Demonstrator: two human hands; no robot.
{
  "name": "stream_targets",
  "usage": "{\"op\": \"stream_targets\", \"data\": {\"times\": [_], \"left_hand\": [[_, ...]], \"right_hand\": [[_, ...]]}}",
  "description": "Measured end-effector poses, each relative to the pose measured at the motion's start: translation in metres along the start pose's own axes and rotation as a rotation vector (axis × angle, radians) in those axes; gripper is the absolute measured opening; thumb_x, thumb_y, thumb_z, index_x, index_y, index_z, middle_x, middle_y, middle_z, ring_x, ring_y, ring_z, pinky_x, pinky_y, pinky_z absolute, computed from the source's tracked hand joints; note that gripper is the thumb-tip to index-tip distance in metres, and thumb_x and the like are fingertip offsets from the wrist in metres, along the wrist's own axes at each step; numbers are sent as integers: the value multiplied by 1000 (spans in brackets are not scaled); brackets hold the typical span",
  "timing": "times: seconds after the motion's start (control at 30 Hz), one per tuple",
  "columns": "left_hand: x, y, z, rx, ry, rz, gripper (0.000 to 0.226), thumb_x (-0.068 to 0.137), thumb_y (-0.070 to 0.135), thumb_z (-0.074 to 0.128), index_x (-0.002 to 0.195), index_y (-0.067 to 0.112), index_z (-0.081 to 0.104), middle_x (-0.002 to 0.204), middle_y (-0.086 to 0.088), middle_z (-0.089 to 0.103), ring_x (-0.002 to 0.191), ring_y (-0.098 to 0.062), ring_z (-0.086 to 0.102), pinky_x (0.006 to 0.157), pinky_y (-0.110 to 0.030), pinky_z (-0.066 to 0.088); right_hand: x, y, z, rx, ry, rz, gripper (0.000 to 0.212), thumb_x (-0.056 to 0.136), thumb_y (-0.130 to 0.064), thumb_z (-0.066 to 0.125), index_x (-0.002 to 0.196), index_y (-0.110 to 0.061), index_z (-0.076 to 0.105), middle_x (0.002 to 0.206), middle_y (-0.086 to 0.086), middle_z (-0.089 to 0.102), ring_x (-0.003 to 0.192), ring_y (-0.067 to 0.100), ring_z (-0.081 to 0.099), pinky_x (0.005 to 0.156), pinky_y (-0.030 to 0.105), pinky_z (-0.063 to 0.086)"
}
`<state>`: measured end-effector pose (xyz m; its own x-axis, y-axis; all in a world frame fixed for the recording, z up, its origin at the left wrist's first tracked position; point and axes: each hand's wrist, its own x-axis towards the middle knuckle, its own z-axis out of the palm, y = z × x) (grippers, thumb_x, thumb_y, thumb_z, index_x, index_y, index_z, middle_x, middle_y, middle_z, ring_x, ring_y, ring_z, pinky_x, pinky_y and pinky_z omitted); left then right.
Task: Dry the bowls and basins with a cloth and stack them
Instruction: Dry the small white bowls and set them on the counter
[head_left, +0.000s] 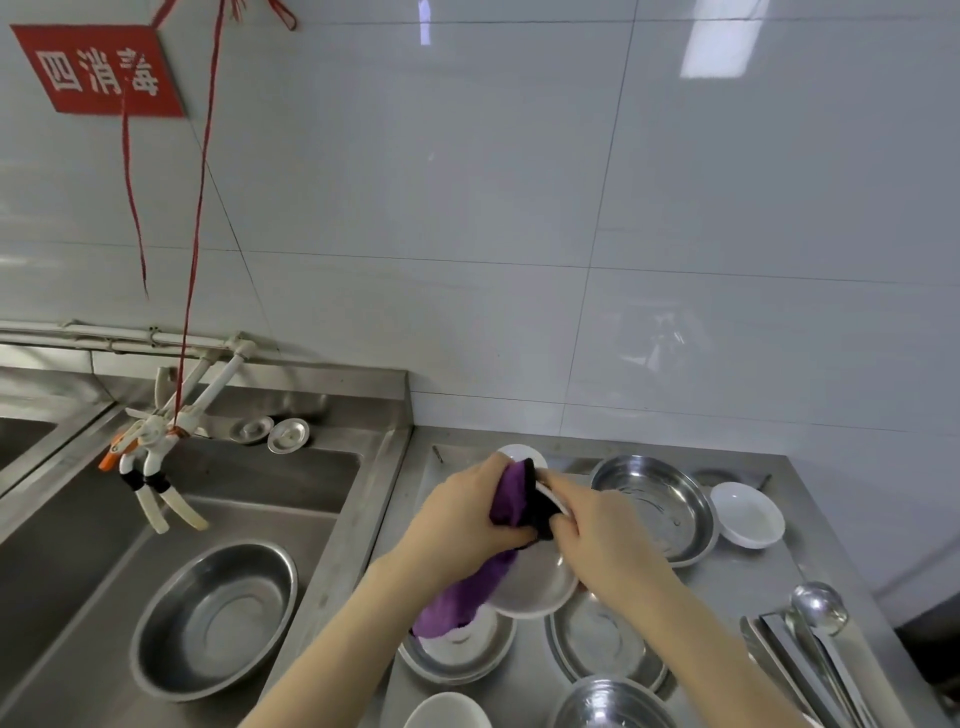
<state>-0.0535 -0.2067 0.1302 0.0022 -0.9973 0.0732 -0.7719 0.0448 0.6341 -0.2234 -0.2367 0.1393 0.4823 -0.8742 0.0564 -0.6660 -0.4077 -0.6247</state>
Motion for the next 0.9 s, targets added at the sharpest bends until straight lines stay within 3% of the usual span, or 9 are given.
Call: {"op": "stream_targets", "data": {"times": [0.1,0.2,0.3,0.43,0.53,0.63,0.7,0.8,0.9], "left_hand": [[-11,7,7,-235,222,-138,33,80,43,70,105,31,52,92,14,66,83,-3,62,70,-22,50],[-21,14,23,-522,399,-406,27,87,42,66,105,24,56,94,7,68,81,-2,61,62,-13,42],[-28,28,38,-692,493,-536,26,89,41,64,104,22,53,91,6,66,81,-5,61,61,-18,43],[-19,25,23,-591,434,-448,35,87,32,70,108,18,46,93,9,61,81,-1,59,59,-13,44],[-9,13,6,-423,314,-289,36,86,27,71,111,20,47,99,10,63,88,-1,59,67,-11,46],[-2,13,-5,-203,205,-121,35,86,25,68,113,22,45,103,7,62,91,-10,59,74,-22,47],[2,17,-9,-117,157,-48,35,87,25,67,112,23,44,102,6,61,90,-12,58,74,-25,46],[4,20,-11,-134,269,-29,29,88,26,65,111,24,47,97,8,62,87,-11,58,74,-26,47],[-1,27,-9,-292,518,-106,16,92,24,60,105,28,51,93,11,64,87,-6,59,72,-20,47]], "right_hand": [[-2,5,11,92,205,61,53,95,-8,47,144,-28,49,79,6,70,67,19,62,69,34,52],[-5,0,23,160,405,110,48,94,-3,49,137,-23,56,55,3,56,47,16,45,51,22,41],[-9,-9,33,206,549,158,49,92,5,50,134,-17,59,48,-2,42,42,10,36,47,19,37],[-13,-13,29,208,484,106,52,91,7,50,136,-17,57,47,-8,36,43,9,42,48,14,37],[-8,-11,3,103,325,3,55,92,1,48,141,-25,52,51,-8,40,50,8,47,51,17,39],[6,-13,-29,-54,119,-97,53,95,-6,46,142,-32,48,73,-3,61,62,7,51,59,18,37],[17,-18,-42,-194,32,-141,50,98,-12,44,143,-35,45,95,1,69,80,17,57,69,25,40],[21,-28,-44,-339,111,-173,52,100,-19,42,147,-41,36,103,0,69,90,23,62,77,32,46],[10,-31,-29,-158,358,-85,54,99,-28,48,149,-40,33,101,-4,68,92,22,65,79,39,52]]}}
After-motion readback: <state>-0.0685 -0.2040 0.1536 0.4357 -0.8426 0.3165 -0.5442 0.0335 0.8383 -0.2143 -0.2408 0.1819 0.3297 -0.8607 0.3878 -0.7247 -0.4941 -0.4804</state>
